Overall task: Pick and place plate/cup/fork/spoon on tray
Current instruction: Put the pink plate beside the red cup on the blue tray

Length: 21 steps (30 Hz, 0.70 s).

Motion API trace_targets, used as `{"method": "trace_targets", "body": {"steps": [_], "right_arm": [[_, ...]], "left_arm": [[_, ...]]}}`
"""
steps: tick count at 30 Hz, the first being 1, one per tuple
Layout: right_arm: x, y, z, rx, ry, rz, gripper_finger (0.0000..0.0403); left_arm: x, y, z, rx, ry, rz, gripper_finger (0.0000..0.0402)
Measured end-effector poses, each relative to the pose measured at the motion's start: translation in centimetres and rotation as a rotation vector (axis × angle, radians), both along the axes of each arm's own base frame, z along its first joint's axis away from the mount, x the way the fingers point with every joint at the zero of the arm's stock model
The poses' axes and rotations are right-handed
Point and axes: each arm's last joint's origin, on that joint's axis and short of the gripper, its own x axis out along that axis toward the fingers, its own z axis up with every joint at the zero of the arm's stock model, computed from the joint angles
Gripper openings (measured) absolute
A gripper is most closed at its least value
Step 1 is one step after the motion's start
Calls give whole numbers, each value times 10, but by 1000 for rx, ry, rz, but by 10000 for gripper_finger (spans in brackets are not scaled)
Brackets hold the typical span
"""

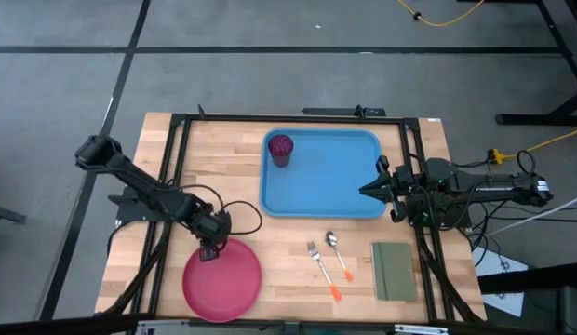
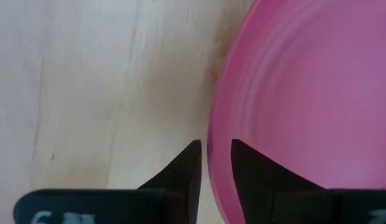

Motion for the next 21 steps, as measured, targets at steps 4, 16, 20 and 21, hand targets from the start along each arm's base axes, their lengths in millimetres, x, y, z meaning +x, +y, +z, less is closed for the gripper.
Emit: {"method": "trace_targets", "body": {"steps": [4, 16, 20, 21], "right_arm": [[0, 0, 0, 2, 0, 0, 36], [0, 0, 2, -2, -18, 0, 36], [0, 0, 3, -2, -27, -1, 36], [0, 0, 3, -2, -27, 0, 36]], "left_arm": [[4, -5, -9, 13, 22, -15, 80], [21, 0, -35, 144, 47, 47, 79], [25, 9, -35, 79, 64, 88, 43], [26, 11, -33, 60, 60, 96, 28]]}}
